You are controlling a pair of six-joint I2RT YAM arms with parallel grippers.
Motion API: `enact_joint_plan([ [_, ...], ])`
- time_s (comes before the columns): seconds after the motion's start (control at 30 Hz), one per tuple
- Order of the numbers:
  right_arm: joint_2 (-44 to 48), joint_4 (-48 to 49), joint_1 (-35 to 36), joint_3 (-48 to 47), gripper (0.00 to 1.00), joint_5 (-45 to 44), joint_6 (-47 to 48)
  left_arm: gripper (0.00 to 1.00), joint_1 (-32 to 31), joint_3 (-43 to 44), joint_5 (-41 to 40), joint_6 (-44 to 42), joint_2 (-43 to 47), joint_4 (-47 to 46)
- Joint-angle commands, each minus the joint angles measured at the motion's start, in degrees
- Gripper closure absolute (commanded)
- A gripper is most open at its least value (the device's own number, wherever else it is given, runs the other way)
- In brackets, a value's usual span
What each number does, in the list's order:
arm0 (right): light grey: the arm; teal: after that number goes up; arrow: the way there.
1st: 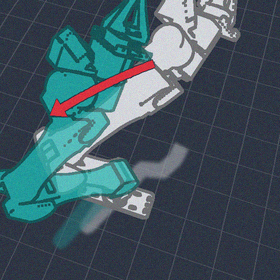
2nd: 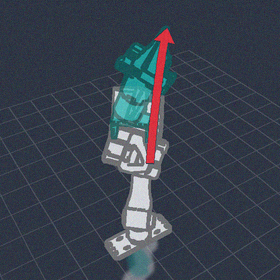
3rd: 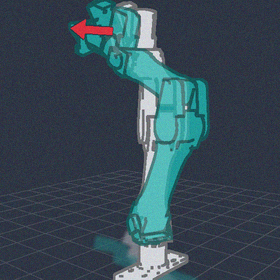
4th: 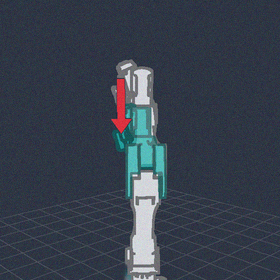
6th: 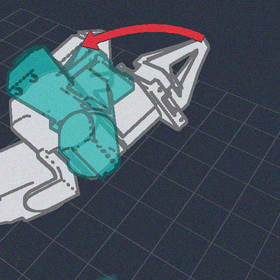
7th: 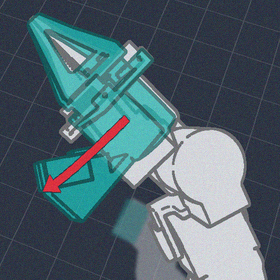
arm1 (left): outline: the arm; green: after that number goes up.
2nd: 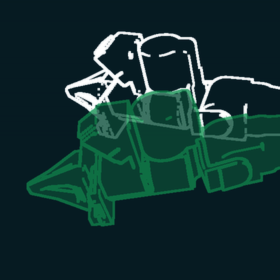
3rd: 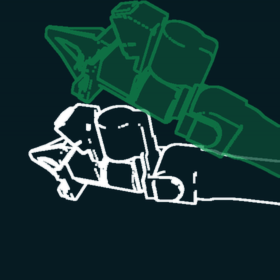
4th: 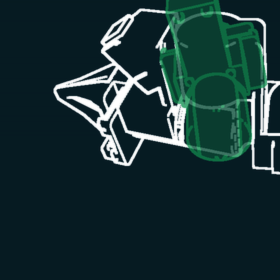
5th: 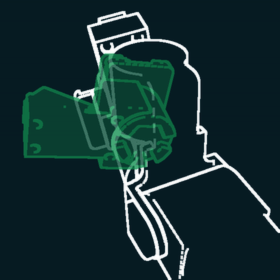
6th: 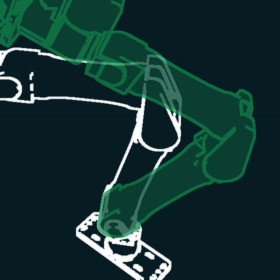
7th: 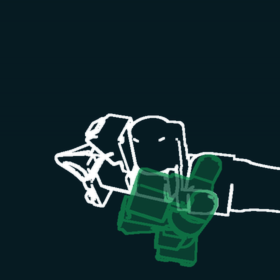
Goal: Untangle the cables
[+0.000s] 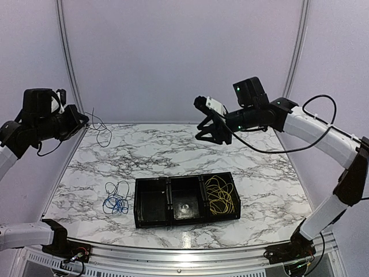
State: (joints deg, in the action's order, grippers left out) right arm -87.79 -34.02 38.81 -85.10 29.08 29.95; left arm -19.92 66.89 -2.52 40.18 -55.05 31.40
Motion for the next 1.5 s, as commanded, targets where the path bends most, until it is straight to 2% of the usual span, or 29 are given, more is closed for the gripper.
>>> enact_joint_plan([
  [0.0,-6.5,2.4,2.7,-13.8,0.59,1.8,-3.4,1.0,0.1,1.4,18.8,-14.5,-2.6,1.0],
  [0.13,-12.0,4.2,7.2,-22.8,0.57,0.4,-4.1,1.0,-0.8,1.5,25.9,-15.8,-5.3,0.1],
  [0.47,-23.4,6.2,14.1,-35.1,0.56,-0.7,-5.1,1.0,-4.2,3.2,34.1,-17.6,-8.9,-2.8],
  [0.67,-27.3,7.4,17.3,-37.8,0.5,-4.7,-5.0,1.0,-6.4,5.0,37.3,-18.5,-11.5,-3.1],
  [0.83,-29.3,7.7,19.0,-38.6,0.49,-8.8,-3.6,1.0,-7.7,5.3,38.7,-18.2,-12.4,-3.2],
  [1.07,-30.1,9.5,20.3,-37.4,0.59,-18.0,-0.4,1.0,-8.8,4.6,40.0,-17.2,-12.0,-3.1],
  [1.27,-29.8,8.7,20.4,-36.7,0.64,-18.8,2.2,1.0,-8.9,3.5,40.0,-16.7,-10.9,-3.1],
  [1.37,-29.4,8.2,20.5,-36.0,0.61,-18.7,3.7,1.0,-8.9,3.1,40.0,-16.6,-10.7,-3.1],
  [1.47,-29.3,7.3,20.4,-35.8,0.52,-18.7,7.8,1.0,-8.9,3.1,39.8,-17.0,-10.9,-2.6],
])
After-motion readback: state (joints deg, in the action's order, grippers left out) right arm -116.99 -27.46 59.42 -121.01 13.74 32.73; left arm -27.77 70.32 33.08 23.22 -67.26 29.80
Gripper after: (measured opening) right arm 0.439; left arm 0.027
